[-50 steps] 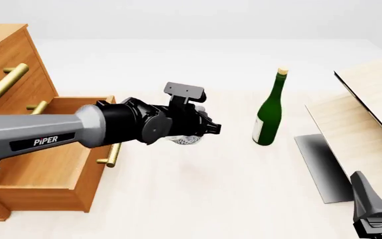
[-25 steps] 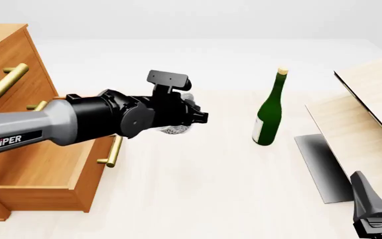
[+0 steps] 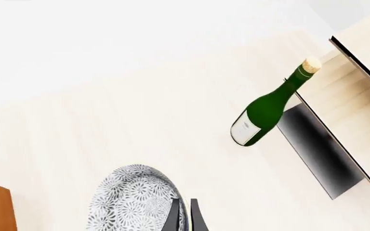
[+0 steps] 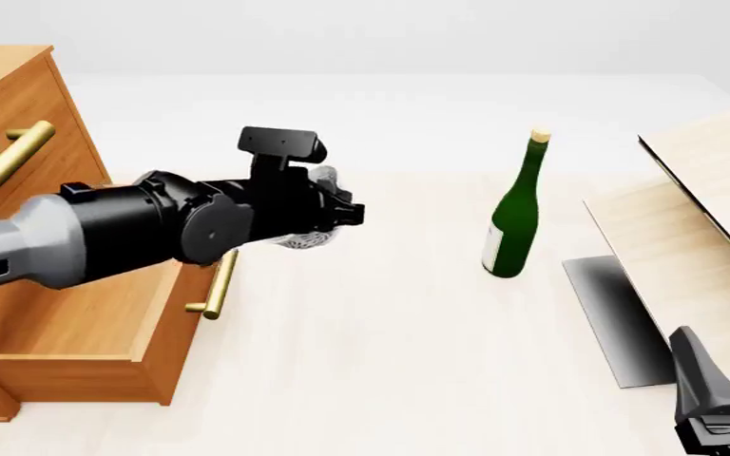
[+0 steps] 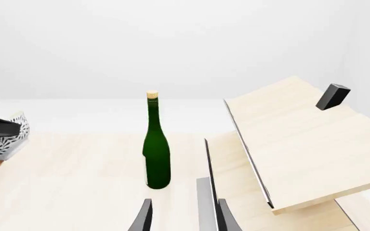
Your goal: Put the bowl in the bottom drawer of the cabinet.
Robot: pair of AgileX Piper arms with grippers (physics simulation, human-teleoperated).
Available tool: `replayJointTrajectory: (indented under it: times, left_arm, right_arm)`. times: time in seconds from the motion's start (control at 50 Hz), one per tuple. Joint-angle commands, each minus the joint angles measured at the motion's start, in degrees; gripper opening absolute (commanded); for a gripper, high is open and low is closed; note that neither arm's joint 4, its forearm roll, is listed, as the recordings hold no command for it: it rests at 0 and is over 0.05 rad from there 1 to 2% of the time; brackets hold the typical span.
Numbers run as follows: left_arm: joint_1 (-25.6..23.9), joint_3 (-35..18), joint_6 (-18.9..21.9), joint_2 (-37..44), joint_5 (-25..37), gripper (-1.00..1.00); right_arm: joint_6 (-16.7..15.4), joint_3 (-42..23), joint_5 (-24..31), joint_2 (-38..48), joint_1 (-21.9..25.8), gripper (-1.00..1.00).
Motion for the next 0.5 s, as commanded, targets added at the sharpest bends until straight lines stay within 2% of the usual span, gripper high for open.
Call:
replayJointTrajectory:
  times: [0.02,0.5]
  left_arm:
    - [1.58,2.28,-0.15,-2.64,-1.11,-1.00]
    - [5.55,7.94,-0.46,-9.23,-3.56,-1.00]
  right_arm:
    - [-0.02,0.00,0.00,0.00,0.00,1.00]
    - [0.00,0.00,0.00,0.01,-0.01,1.00]
